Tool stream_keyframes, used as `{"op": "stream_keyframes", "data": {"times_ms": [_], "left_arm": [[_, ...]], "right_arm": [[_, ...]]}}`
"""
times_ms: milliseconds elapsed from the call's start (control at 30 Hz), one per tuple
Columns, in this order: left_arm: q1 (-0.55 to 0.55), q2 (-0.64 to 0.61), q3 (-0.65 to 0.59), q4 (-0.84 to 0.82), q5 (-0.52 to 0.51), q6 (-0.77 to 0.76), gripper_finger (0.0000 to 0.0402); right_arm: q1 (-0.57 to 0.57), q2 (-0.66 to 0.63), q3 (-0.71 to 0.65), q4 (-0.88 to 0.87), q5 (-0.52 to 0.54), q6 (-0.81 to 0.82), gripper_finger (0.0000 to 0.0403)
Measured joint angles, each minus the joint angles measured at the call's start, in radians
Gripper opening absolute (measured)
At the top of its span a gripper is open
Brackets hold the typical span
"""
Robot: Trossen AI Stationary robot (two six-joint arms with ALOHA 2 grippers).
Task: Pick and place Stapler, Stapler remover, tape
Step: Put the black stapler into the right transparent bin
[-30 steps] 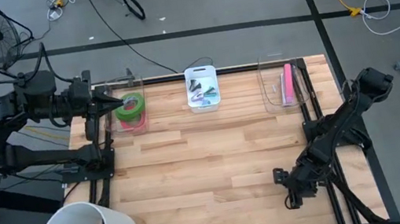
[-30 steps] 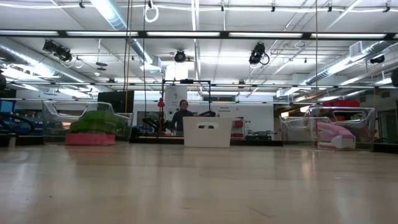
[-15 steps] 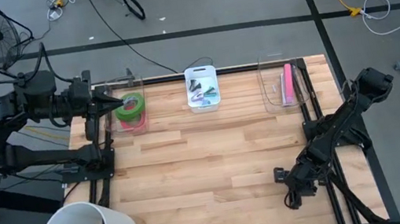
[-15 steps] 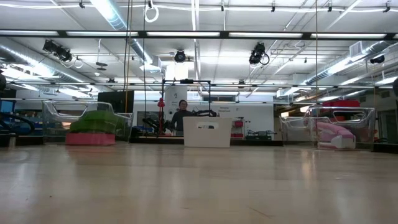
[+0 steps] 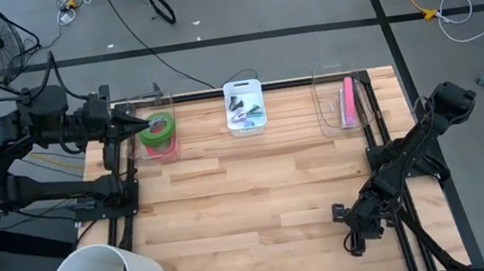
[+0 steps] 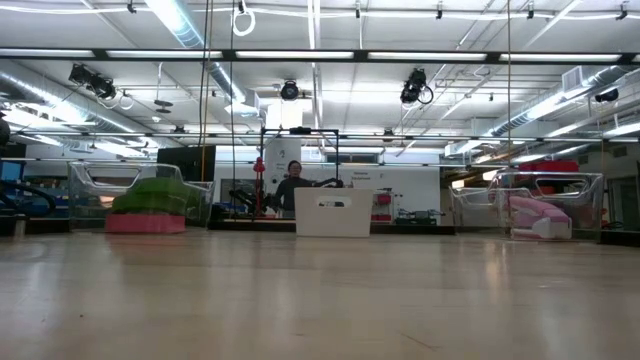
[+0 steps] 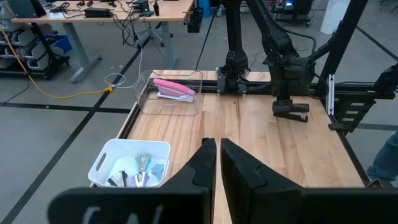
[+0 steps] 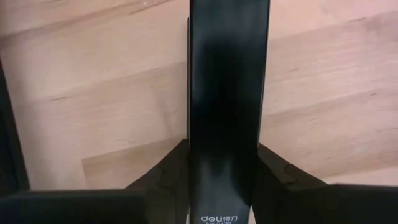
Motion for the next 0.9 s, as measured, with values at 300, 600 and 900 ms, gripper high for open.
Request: {"op": "stream_keyframes", "data": {"times_ms": [300,600,900], "left_arm": [[0.0,0.0,0.0,0.0,0.0,0.0,0.0028],[0.0,0.0,0.0,0.0,0.0,0.0,0.0028],[0.0,0.0,0.0,0.0,0.0,0.0,0.0028]], "right_arm": [[-0.006,0.0,0.13,-0.023,-0.015,0.092,0.0114],[-0.081,0.0,0.305,-0.013,-0.006,0.203,0.0114],[-0.229,0.0,0.419,-0.013,-0.009,0.295,0.0114]]}}
